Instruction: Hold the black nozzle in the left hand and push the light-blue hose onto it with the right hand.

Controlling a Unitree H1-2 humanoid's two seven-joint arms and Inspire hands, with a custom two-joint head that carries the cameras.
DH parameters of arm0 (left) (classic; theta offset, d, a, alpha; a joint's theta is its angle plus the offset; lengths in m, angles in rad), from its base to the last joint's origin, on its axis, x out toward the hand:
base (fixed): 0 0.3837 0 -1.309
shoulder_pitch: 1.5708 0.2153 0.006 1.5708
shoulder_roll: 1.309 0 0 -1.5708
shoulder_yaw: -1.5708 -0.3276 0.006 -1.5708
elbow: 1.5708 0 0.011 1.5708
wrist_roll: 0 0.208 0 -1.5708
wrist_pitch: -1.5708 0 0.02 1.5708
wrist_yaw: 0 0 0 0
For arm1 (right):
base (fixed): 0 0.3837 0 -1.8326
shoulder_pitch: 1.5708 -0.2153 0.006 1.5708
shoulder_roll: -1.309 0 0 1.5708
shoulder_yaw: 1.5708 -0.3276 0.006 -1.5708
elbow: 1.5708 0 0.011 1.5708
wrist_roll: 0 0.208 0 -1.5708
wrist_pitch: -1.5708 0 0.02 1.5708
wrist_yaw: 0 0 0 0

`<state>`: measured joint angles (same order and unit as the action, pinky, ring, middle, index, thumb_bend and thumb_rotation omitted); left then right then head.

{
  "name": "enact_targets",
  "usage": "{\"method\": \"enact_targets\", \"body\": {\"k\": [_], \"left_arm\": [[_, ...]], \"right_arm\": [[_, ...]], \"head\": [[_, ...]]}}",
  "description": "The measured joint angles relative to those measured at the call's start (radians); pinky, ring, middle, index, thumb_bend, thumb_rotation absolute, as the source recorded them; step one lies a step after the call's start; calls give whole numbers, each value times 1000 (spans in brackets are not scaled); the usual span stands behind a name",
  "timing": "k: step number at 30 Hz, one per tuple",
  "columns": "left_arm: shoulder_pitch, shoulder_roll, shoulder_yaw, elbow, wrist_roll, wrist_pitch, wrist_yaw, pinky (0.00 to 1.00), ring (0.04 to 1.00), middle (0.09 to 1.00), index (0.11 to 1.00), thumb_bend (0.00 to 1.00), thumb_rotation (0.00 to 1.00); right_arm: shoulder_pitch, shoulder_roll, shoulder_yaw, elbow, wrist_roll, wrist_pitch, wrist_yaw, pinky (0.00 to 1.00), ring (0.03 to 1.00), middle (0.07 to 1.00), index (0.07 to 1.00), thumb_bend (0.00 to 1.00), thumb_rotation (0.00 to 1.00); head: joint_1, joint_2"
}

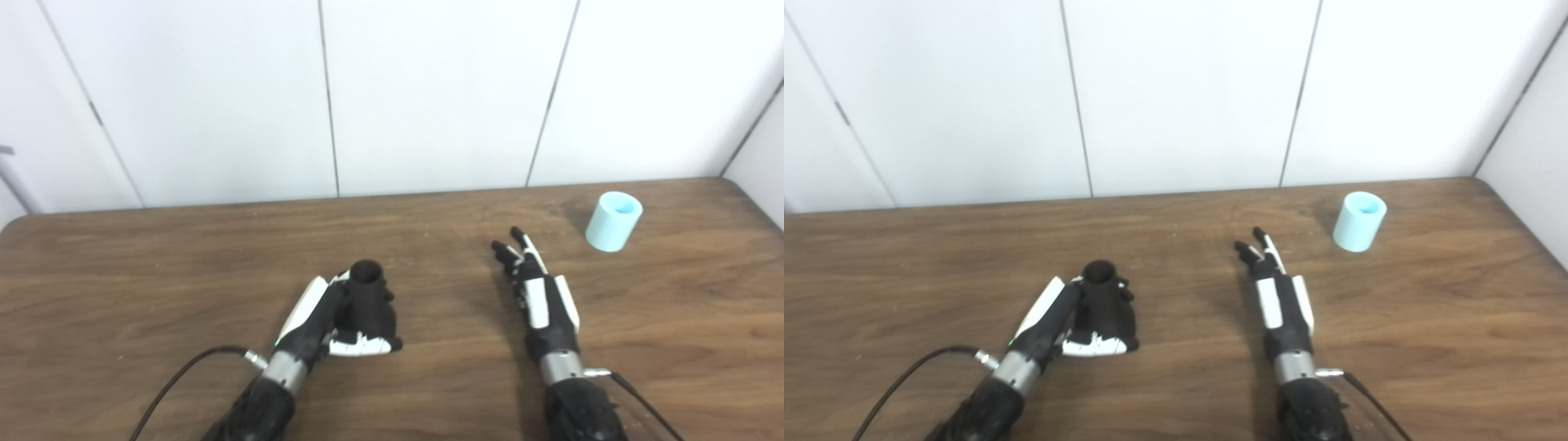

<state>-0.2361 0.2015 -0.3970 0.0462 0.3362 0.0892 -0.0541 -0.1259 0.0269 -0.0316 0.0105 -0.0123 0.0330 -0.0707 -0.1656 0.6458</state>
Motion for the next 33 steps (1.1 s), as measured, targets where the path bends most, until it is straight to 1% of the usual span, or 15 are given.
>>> {"method": "enact_targets", "body": {"k": [3,11,15,16,18,20,21,22,23,25,26,28,29,31,33], "left_arm": [[5,2,0,8,0,-28,-1,1000,957,774,484,521,75],[6,2,0,18,2,-48,-1,1000,957,774,484,521,75],[6,2,2,24,2,-61,-1,1000,956,770,484,521,75],[5,2,2,27,2,-66,-1,1000,955,768,485,521,76],[4,1,6,34,0,-73,-1,1000,954,765,485,521,77],[4,0,9,37,0,-76,-1,1000,953,765,485,522,78],[4,-1,10,40,0,-78,-1,1000,953,765,485,522,78],[4,-2,12,43,0,-82,-1,1000,953,765,485,522,78],[3,-3,13,46,0,-86,-2,1000,953,765,485,522,78],[3,-3,19,49,-1,-95,-8,1000,953,765,484,522,78],[3,-3,22,51,-2,-101,-14,1000,953,765,484,522,78],[3,-3,29,55,-4,-111,-20,1000,953,765,484,522,78],[3,-4,31,57,-4,-114,-21,1000,953,765,484,522,78],[2,-7,36,64,-4,-122,-21,1000,953,765,484,522,78],[0,-12,37,72,-3,-131,-25,1000,953,765,484,521,77]], "right_arm": [[0,6,2,-1,-10,0,-12,888,885,852,955,756,1000],[0,8,6,-3,-21,5,-15,891,883,845,955,770,1000],[1,7,5,-20,-23,32,-15,881,879,839,955,778,1000],[4,6,6,-37,-26,50,-15,882,878,839,955,793,1000],[14,-1,14,-90,-48,89,-14,877,868,835,953,778,1000],[17,-10,25,-160,-80,113,-14,851,860,833,951,760,1000],[15,-17,29,-185,-97,114,-14,810,847,828,950,763,995],[10,-25,31,-203,-117,114,-14,773,836,824,946,777,971],[6,-35,34,-217,-136,113,-14,761,832,823,945,782,962],[-6,-60,35,-234,-190,111,-18,663,718,772,927,755,858],[-14,-74,33,-241,-224,106,-32,644,696,761,922,749,839],[-39,-106,19,-244,-306,78,-70,571,656,734,899,729,740],[-55,-122,16,-243,-348,73,-89,564,652,733,892,730,705],[-101,-174,17,-241,-463,73,-112,613,676,735,880,760,655],[-150,-250,20,-248,-537,78,-89,647,711,748,870,811,625]], "head": [[-6,2],[-34,-11],[-38,-15],[-43,-20],[-51,-29],[-52,-32],[-54,-38],[-55,-41],[-58,-44],[-61,-46],[-63,-48],[-66,-51],[-68,-54],[-66,-60],[-64,-63]]}}
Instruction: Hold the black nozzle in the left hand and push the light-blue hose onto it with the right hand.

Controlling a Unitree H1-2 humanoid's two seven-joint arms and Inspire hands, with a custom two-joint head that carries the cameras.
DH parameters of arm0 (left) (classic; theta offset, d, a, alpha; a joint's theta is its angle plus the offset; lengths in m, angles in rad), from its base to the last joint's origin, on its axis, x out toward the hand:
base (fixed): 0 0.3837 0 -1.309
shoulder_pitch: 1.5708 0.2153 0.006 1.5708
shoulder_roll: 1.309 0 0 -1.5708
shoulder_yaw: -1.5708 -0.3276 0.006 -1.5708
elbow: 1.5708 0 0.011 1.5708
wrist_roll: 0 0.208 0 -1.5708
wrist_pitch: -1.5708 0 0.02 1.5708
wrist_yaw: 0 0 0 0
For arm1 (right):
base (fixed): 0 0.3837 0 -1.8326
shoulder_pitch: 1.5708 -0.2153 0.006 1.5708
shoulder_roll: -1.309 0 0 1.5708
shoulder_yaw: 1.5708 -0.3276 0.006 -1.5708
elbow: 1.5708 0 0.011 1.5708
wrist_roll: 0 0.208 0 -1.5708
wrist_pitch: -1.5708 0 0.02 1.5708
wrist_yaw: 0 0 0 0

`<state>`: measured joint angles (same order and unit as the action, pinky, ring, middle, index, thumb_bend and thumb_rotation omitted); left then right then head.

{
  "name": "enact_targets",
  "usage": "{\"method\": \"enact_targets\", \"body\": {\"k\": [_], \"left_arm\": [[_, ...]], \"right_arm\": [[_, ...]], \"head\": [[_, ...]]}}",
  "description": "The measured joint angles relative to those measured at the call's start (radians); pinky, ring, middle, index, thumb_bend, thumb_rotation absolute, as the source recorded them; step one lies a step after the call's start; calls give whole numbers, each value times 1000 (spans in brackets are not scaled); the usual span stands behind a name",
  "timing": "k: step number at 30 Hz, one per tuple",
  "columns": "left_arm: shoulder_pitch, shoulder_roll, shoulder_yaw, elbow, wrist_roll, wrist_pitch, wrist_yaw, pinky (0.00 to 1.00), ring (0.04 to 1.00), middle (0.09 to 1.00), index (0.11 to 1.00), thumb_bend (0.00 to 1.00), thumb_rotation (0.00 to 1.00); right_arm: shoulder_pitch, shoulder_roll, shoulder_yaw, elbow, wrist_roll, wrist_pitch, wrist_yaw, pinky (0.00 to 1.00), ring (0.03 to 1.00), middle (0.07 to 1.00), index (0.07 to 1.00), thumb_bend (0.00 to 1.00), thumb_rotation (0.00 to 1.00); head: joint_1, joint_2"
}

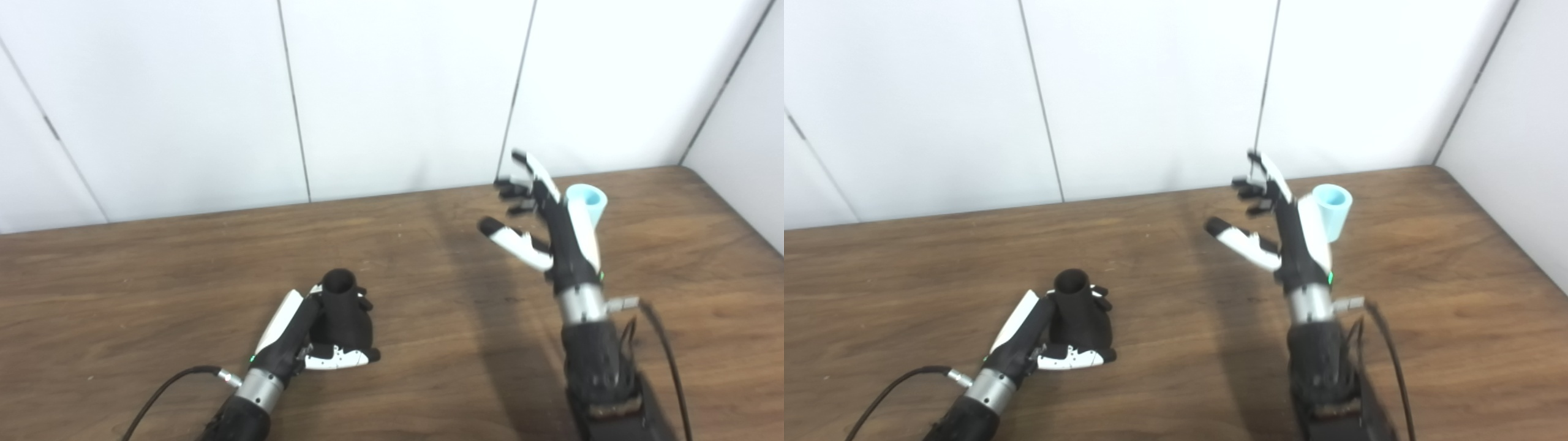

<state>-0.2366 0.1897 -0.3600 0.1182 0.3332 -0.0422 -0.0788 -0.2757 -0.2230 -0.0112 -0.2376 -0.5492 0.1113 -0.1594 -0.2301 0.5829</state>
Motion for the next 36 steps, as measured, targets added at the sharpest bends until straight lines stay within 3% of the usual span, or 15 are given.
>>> {"method": "enact_targets", "body": {"k": [6,8,10,13,17,19,23,36], "left_arm": [[-2,-4,9,5,1,-7,-6,1000,953,766,484,521,77],[-4,-5,16,11,1,-11,-10,1000,953,766,484,521,77],[-7,-5,23,17,1,-15,-11,1000,952,765,484,522,77],[-10,-10,28,22,1,-18,-12,1000,952,765,484,522,78],[-14,-14,32,29,3,-18,-12,1000,952,769,484,522,77],[-14,-15,34,29,3,-18,-13,1000,952,769,484,522,77],[-14,-16,39,29,3,-18,-14,1000,952,769,484,522,77],[-14,-20,46,28,5,-16,-17,1000,950,768,484,522,78]], "right_arm": [[-133,-201,-18,2,-63,8,113,714,859,850,877,988,520],[-168,-249,-17,4,-90,49,164,765,921,900,904,999,504],[-208,-294,2,12,-148,108,236,914,983,953,930,1000,512],[-268,-363,38,42,-220,185,357,954,999,985,929,1000,493],[-351,-421,55,120,-229,282,499,979,1000,988,905,1000,266],[-394,-447,70,174,-260,334,621,996,1000,990,898,1000,164],[-450,-454,80,254,-386,354,840,982,1000,996,896,1000,116],[-483,-452,167,428,-407,354,862,724,956,979,891,1000,146]], "head": [[-2,-5],[-5,-6],[-6,-8],[-2,-8],[0,0],[-2,0],[0,6],[6,15]]}}
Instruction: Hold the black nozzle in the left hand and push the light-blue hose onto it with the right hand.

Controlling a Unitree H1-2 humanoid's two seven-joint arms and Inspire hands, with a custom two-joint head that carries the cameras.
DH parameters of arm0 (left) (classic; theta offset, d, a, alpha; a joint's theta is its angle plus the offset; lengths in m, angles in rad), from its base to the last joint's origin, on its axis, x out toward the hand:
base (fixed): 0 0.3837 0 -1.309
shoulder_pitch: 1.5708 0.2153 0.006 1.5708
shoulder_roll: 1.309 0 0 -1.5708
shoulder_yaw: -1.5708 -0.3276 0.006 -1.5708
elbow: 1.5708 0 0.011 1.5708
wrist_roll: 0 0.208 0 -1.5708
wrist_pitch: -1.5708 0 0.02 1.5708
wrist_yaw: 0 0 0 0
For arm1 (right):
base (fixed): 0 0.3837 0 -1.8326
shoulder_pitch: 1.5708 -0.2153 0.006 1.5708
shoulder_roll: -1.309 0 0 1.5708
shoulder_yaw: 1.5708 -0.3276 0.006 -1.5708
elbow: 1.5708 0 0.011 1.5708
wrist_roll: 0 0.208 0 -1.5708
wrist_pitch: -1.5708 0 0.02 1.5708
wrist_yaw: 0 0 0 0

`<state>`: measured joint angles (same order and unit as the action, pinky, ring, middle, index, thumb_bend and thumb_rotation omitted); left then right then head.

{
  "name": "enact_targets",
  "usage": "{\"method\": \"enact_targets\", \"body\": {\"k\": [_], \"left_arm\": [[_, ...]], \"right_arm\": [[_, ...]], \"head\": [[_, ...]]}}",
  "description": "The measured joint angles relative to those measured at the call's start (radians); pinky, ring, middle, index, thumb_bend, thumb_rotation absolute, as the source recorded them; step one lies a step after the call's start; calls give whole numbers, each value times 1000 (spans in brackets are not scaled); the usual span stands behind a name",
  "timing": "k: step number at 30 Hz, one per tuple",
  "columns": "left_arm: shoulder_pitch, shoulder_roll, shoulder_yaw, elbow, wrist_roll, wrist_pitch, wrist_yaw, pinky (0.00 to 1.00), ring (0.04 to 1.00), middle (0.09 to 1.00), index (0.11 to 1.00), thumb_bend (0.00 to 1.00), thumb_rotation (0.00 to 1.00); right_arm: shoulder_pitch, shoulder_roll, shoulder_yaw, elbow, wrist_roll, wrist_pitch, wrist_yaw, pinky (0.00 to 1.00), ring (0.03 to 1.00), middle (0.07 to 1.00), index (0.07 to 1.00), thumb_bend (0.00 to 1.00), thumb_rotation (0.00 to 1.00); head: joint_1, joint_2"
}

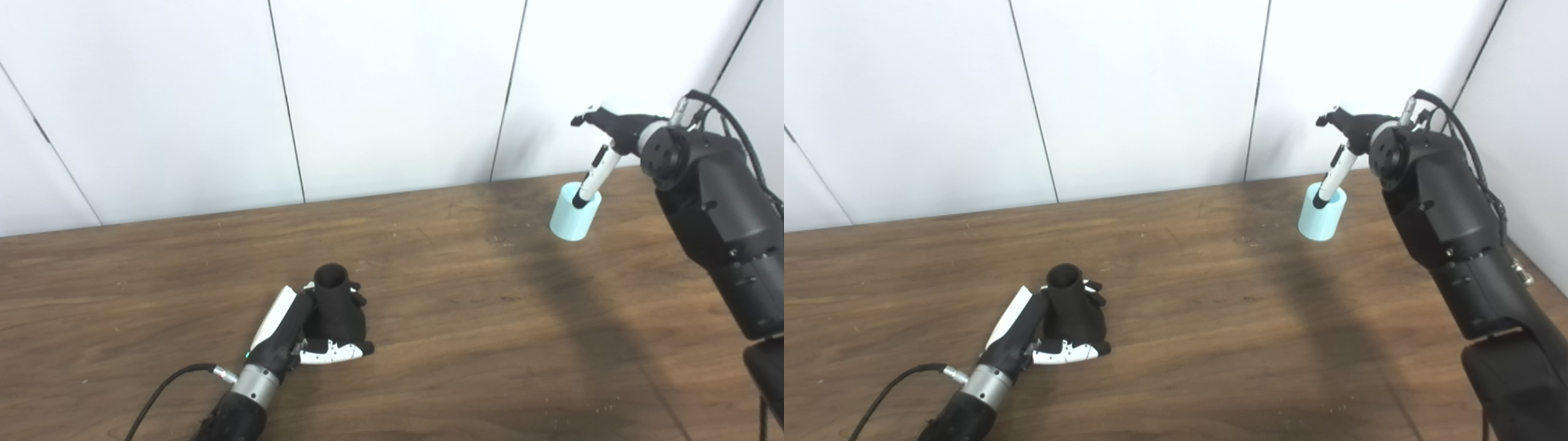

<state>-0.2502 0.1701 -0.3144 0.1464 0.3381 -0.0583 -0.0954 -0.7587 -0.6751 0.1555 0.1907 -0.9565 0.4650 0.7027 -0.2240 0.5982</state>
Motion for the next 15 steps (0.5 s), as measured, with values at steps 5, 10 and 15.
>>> {"method": "enact_targets", "body": {"k": [5,10,15], "left_arm": [[0,-1,1,0,1,1,-1,1000,950,768,484,522,77],[2,-2,6,-4,2,1,-7,1000,950,768,484,522,77],[3,-4,9,-6,4,3,-14,1000,950,768,484,522,77]], "right_arm": [[-8,13,12,61,1,0,0,713,928,968,889,1000,145],[-5,23,22,116,42,-11,-81,730,913,946,880,1000,152],[-4,25,28,162,87,-69,-195,761,913,927,868,1000,159]], "head": [[2,3],[5,8],[5,9]]}}
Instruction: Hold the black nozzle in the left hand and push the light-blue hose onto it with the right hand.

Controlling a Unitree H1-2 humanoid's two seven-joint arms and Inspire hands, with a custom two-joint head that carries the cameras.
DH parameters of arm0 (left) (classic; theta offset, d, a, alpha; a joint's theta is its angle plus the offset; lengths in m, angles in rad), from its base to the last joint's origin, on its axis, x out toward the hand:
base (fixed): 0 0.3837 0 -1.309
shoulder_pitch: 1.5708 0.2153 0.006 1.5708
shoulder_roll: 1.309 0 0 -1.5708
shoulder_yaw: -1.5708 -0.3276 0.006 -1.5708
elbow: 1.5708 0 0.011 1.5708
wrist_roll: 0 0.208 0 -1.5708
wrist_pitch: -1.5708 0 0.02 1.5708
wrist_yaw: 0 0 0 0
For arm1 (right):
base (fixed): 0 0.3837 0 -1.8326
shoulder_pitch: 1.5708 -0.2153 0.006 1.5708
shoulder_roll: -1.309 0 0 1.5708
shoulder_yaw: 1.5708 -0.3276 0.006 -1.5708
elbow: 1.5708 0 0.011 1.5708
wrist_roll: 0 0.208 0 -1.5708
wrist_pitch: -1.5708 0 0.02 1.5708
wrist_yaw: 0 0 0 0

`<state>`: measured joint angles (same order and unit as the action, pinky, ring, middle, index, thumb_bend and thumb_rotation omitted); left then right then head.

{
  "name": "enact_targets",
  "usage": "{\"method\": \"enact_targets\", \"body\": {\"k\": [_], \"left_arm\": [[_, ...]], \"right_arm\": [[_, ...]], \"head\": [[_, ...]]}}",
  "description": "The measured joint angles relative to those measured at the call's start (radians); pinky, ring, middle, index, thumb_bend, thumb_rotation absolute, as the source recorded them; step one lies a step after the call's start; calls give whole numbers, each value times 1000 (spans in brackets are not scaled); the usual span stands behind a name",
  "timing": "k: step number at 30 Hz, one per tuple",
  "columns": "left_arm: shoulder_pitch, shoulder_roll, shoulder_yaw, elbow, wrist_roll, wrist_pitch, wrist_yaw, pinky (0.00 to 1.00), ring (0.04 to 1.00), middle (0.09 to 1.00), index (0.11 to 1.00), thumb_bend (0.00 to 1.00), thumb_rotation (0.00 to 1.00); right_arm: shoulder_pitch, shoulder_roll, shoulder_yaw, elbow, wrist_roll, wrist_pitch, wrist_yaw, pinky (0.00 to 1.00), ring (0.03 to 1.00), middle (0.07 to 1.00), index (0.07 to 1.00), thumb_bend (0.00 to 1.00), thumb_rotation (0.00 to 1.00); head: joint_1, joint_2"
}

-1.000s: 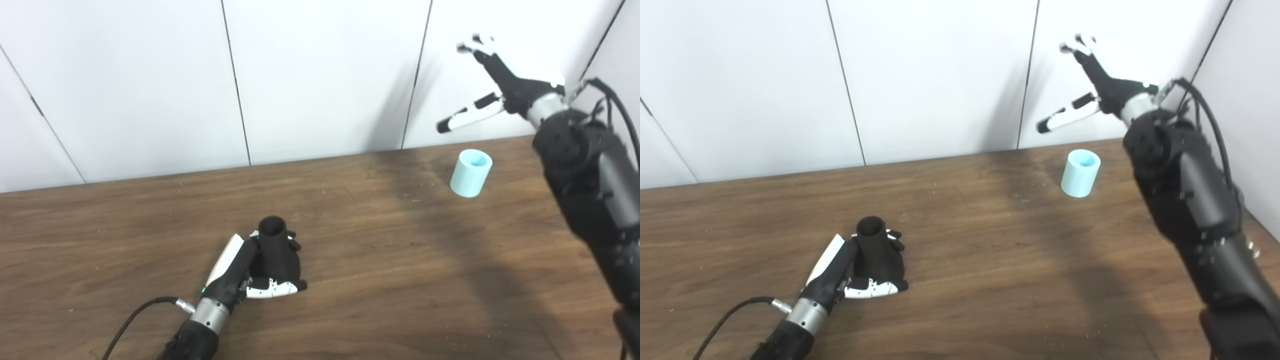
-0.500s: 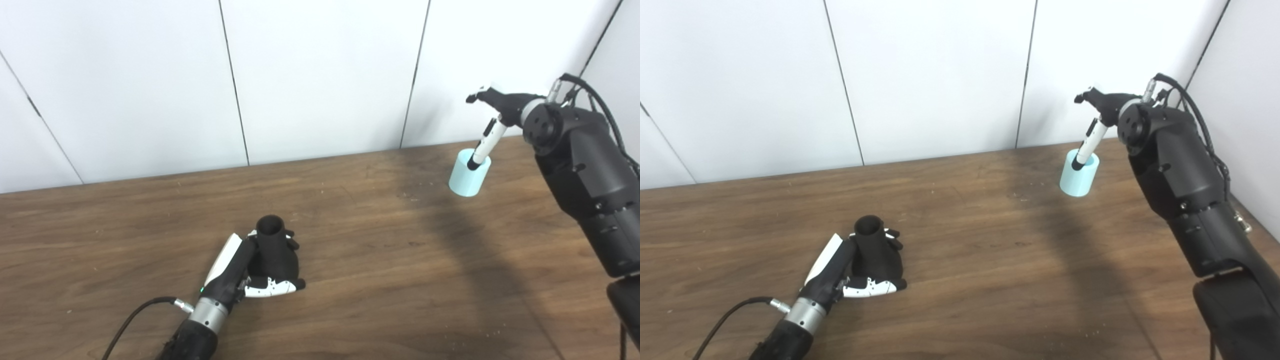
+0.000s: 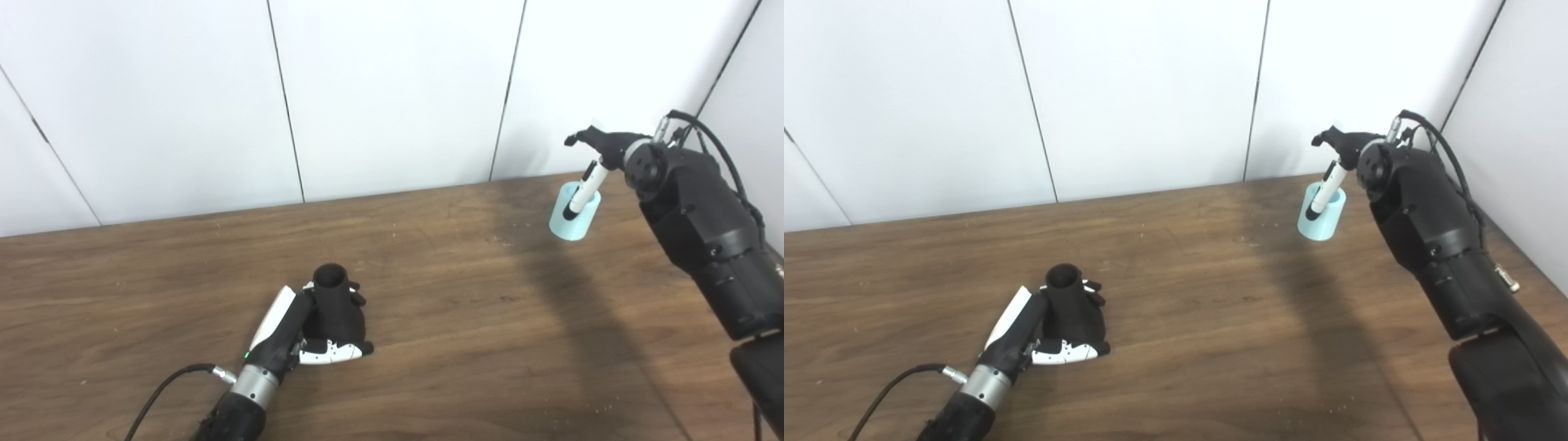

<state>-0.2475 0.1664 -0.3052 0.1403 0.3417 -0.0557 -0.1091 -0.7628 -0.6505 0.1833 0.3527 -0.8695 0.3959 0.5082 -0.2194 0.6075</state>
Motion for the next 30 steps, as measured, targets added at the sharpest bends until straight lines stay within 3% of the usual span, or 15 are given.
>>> {"method": "enact_targets", "body": {"k": [5,13,22,27,28,30], "left_arm": [[2,-1,2,-4,1,1,-2,1000,950,768,484,522,77],[5,-2,2,-10,3,6,-3,1000,948,768,484,522,77],[7,-4,2,-15,6,14,-4,1000,944,768,484,521,77],[8,-5,3,-18,7,17,-4,1000,943,768,484,521,76],[8,-5,3,-19,7,19,-4,1000,943,768,484,521,76],[9,-5,3,-20,7,22,-4,1000,943,768,484,521,76]], "right_arm": [[9,0,31,67,15,-39,-55,693,893,917,863,1000,160],[13,0,51,80,42,-42,-58,663,799,829,829,1000,104],[11,-1,88,107,52,-39,-52,614,725,798,819,1000,69],[8,-2,95,109,53,-44,-53,465,550,638,746,980,32],[8,-3,96,108,51,-50,-63,397,474,561,703,781,16],[8,-4,103,105,48,-58,-87,317,392,469,605,593,3]], "head": [[5,5],[11,11],[17,14],[15,15],[15,15],[17,18]]}}
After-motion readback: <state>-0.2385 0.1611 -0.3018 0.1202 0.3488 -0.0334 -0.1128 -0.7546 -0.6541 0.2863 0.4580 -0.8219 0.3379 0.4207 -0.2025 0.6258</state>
